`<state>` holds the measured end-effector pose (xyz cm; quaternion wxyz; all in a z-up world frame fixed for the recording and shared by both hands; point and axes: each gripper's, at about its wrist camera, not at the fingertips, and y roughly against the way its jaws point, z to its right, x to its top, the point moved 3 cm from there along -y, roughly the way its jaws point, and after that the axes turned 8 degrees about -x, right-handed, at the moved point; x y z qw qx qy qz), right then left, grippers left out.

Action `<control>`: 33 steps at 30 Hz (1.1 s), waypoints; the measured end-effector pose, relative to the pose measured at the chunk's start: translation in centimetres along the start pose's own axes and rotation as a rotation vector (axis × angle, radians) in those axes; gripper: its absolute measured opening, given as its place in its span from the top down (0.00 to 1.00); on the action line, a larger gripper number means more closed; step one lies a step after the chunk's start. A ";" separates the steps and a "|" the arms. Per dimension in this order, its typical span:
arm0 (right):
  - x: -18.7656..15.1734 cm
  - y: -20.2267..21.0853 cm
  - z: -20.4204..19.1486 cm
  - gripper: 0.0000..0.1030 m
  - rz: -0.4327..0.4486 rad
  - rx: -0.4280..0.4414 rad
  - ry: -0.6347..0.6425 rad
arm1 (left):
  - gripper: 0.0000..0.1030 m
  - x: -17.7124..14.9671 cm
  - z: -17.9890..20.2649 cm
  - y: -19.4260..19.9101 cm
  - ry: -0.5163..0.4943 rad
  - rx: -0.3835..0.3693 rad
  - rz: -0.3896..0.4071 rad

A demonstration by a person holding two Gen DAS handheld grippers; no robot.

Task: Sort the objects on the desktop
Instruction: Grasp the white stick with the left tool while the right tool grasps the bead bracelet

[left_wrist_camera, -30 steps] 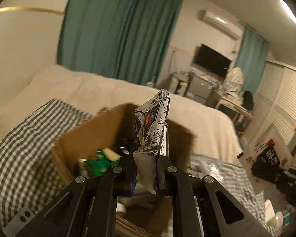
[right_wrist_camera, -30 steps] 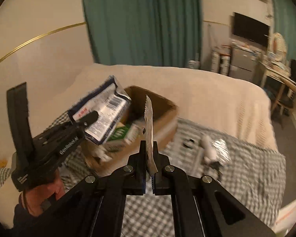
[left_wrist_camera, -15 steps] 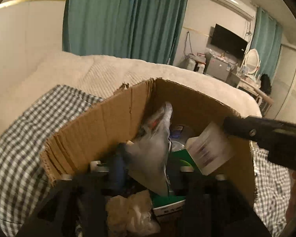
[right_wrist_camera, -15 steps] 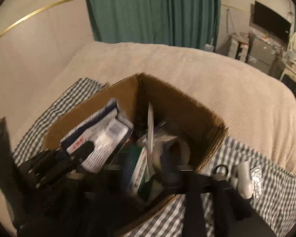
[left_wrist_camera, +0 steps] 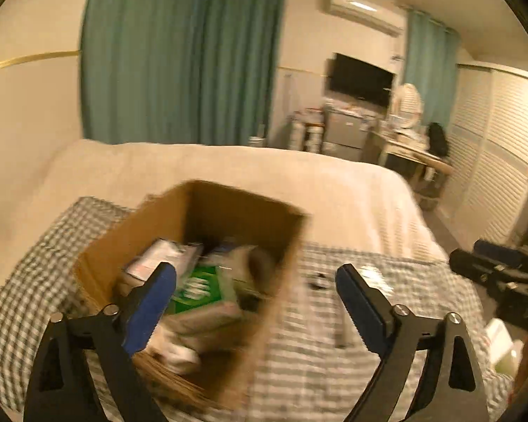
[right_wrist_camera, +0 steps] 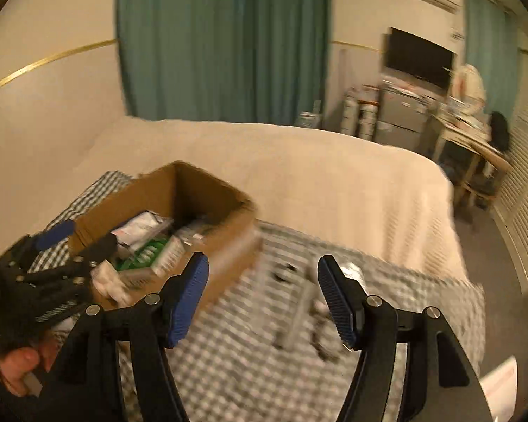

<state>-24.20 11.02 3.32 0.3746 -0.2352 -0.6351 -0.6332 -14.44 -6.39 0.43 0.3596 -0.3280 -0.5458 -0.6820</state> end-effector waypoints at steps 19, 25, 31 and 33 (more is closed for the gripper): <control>-14.1 -4.4 9.8 0.38 -0.152 -0.080 -0.141 | 0.06 -12.2 6.2 -11.2 -0.055 -0.020 -0.232; -14.9 -12.5 9.5 0.41 -0.203 -0.033 -0.171 | 0.06 -13.1 5.0 -14.7 -0.003 -0.030 -0.221; -14.9 -19.9 9.3 0.55 -0.207 0.024 -0.189 | 0.06 -12.8 5.7 -16.9 0.016 -0.035 -0.181; -16.0 -21.2 9.4 0.72 -0.227 0.026 -0.173 | 0.06 -12.9 6.3 -18.0 0.010 -0.026 -0.190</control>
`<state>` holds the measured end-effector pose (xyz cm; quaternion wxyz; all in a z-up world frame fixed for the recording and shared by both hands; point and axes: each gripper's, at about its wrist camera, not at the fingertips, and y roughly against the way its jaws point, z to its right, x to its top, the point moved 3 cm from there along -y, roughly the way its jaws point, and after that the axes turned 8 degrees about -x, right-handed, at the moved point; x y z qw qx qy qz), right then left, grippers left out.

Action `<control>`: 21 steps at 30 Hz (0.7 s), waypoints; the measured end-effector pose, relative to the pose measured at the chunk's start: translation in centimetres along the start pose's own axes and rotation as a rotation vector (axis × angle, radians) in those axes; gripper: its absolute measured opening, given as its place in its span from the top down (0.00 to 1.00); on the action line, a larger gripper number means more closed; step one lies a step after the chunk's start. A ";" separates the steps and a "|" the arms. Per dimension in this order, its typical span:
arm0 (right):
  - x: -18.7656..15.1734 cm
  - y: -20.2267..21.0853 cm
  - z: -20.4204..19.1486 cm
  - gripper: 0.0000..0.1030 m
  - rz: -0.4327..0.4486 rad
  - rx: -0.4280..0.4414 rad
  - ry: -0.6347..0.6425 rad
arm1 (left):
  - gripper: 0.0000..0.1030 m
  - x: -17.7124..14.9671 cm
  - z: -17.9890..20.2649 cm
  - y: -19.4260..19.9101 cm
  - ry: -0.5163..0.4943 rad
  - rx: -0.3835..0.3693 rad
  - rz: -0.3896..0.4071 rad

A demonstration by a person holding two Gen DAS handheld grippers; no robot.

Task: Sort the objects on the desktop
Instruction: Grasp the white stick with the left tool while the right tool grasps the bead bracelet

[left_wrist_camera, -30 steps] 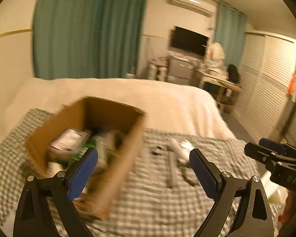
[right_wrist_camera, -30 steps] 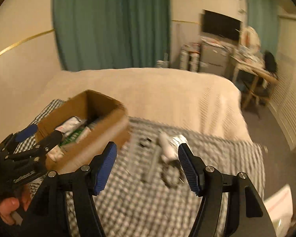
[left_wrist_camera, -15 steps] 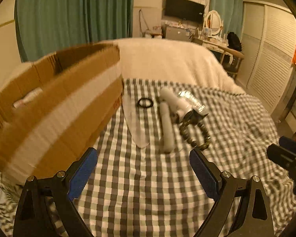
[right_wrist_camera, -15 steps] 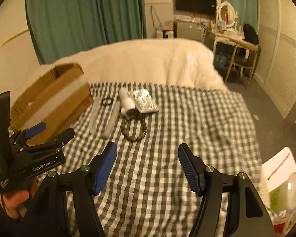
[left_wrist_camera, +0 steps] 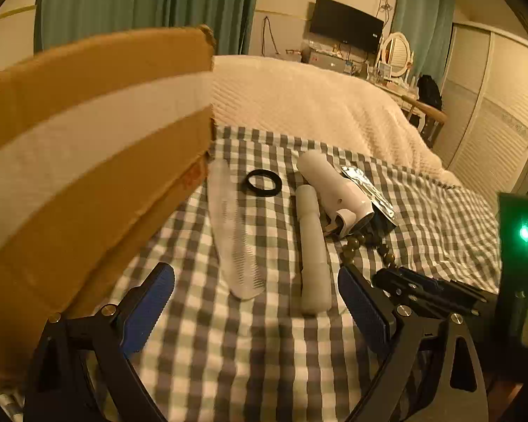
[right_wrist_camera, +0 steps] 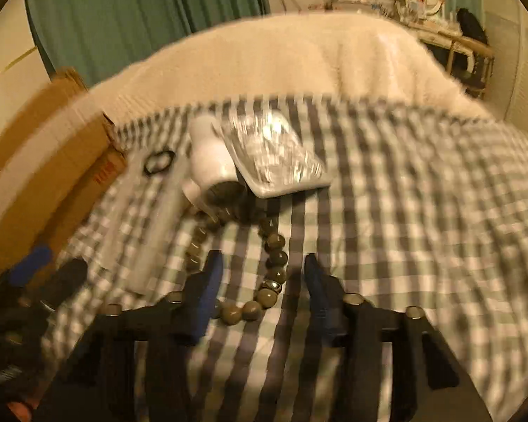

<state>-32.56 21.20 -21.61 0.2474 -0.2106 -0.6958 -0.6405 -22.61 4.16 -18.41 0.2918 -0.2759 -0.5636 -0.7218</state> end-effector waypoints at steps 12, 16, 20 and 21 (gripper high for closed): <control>0.4 2.3 7.4 0.89 0.074 -0.059 -0.084 | 0.17 1.2 4.5 -5.7 -0.102 0.052 -0.030; 0.5 3.1 9.0 0.89 0.077 -0.052 -0.110 | 0.68 0.9 4.6 -6.9 -0.096 0.003 -0.101; 1.1 4.4 9.6 0.89 0.098 -0.033 -0.121 | 0.87 0.9 4.6 -6.0 -0.088 -0.028 -0.108; 1.1 4.9 9.4 0.89 0.109 -0.027 -0.113 | 0.87 0.8 4.1 -5.5 -0.056 -0.051 -0.119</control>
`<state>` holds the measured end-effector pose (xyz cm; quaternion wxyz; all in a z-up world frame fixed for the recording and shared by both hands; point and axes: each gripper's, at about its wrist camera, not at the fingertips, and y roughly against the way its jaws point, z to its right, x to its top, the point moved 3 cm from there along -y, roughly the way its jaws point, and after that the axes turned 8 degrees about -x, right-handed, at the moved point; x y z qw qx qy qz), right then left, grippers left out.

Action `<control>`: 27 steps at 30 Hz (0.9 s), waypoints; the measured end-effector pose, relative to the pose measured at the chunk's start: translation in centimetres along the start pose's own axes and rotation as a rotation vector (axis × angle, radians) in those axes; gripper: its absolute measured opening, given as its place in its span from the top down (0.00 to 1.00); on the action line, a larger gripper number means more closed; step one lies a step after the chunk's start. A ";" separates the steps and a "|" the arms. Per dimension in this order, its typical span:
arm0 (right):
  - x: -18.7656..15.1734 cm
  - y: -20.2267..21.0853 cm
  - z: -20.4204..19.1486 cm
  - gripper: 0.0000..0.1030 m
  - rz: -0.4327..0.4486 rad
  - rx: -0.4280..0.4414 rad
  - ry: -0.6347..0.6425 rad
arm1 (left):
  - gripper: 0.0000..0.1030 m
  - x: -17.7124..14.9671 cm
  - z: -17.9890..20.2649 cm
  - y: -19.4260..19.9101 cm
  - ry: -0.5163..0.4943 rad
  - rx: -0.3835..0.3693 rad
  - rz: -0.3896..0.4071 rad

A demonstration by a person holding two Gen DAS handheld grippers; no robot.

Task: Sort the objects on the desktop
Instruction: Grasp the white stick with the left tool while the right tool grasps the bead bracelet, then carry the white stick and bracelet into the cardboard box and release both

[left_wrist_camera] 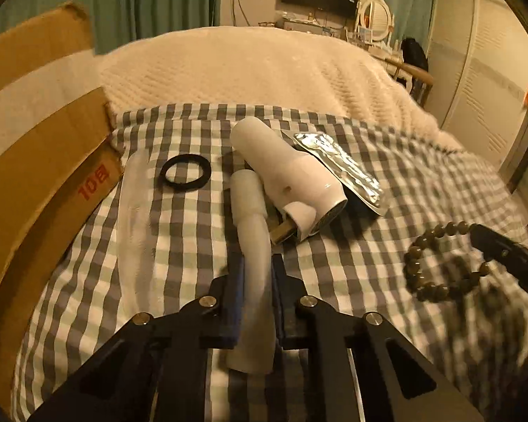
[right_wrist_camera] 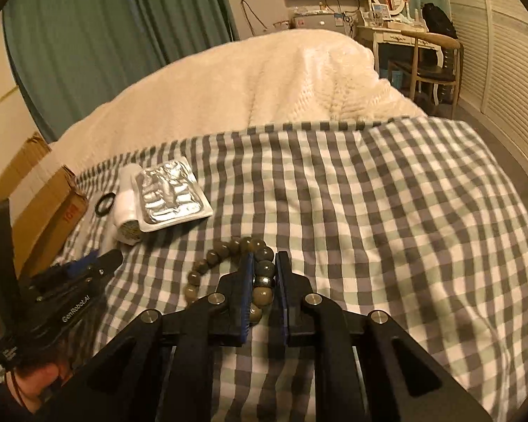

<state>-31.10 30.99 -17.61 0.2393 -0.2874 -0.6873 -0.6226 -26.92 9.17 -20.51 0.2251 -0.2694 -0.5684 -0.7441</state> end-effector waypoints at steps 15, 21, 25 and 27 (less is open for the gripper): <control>0.8 9.0 -5.4 0.89 0.026 -0.070 0.173 | 0.90 -2.9 -1.0 9.3 0.046 -0.137 -0.011; 1.0 16.1 -8.7 0.89 0.051 -0.088 0.270 | 0.90 -1.4 -0.5 13.7 0.069 -0.191 0.057; 2.4 20.6 -11.7 0.89 0.097 -0.082 0.318 | 0.90 0.9 -1.5 18.3 0.072 -0.141 0.126; 3.3 22.5 -13.6 0.89 0.125 -0.067 0.343 | 0.90 2.2 -2.5 20.5 0.091 -0.095 0.155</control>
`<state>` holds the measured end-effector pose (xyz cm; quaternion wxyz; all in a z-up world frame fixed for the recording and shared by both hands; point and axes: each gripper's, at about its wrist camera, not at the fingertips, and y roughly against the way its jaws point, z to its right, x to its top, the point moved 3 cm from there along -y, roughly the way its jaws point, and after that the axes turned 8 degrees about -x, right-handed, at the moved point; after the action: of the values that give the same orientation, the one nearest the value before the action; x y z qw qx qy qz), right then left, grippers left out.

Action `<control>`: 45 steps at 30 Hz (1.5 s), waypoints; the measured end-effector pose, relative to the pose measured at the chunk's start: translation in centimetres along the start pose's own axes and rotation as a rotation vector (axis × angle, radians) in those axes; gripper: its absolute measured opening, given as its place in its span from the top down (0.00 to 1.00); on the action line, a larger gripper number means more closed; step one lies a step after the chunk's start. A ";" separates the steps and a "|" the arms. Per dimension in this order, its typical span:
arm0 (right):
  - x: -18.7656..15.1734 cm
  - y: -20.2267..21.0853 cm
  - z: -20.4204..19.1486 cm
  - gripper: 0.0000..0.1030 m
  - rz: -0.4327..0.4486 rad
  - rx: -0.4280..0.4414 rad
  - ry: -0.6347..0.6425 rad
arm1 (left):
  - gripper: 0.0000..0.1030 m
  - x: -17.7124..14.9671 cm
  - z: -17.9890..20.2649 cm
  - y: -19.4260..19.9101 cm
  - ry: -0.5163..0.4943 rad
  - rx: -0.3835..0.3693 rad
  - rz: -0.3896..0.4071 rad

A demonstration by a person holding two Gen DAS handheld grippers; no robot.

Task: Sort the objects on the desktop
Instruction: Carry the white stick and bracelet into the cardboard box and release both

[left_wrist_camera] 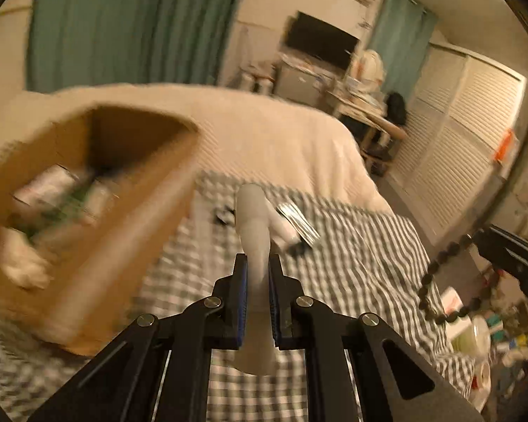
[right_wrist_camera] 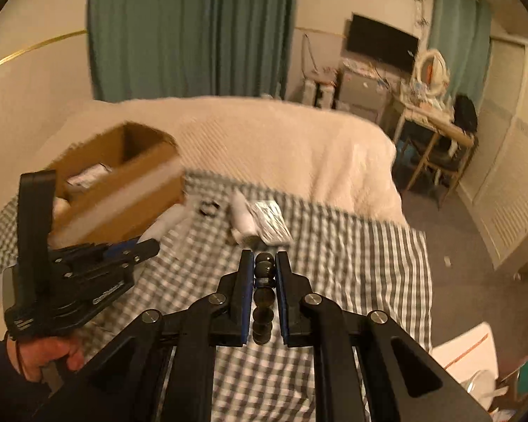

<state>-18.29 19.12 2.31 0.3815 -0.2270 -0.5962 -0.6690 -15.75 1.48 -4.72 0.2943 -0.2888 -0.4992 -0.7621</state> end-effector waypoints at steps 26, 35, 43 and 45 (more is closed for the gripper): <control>12.3 -7.9 -23.5 0.89 0.043 0.276 0.244 | 0.90 5.6 -20.2 3.4 0.142 0.295 0.123; 12.5 -11.2 -22.5 0.66 0.037 0.274 0.169 | 0.42 5.4 -19.4 2.2 0.122 0.326 0.097; 10.8 -5.7 -12.3 0.65 0.083 0.139 0.085 | 0.09 5.7 -11.4 6.0 0.007 0.321 0.190; 9.6 -4.4 -9.4 0.65 0.074 0.108 0.049 | 0.08 5.4 -8.9 6.0 -0.015 0.287 0.183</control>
<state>-26.13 7.74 5.09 0.4321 -0.2113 -0.6130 -0.6268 -16.17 -9.63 -0.22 0.3971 -0.2938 -0.5765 -0.6509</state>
